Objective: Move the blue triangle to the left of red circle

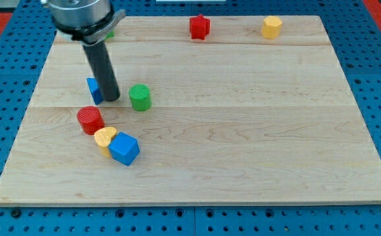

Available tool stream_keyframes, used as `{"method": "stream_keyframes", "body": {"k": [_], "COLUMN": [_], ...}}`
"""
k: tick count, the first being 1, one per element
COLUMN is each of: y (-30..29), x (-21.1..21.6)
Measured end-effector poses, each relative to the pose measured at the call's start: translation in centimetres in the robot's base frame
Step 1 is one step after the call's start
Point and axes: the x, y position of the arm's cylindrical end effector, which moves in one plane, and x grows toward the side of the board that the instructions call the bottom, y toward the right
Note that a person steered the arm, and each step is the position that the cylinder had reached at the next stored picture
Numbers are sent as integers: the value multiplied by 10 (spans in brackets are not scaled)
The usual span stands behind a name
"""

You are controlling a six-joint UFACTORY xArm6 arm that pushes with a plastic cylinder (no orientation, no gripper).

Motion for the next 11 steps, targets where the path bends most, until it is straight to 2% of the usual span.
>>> {"method": "stream_keyframes", "body": {"k": [1, 2, 3, 6, 11], "y": [10, -1, -16, -29, -33], "x": [-26, -24, -3, -18, -17]}}
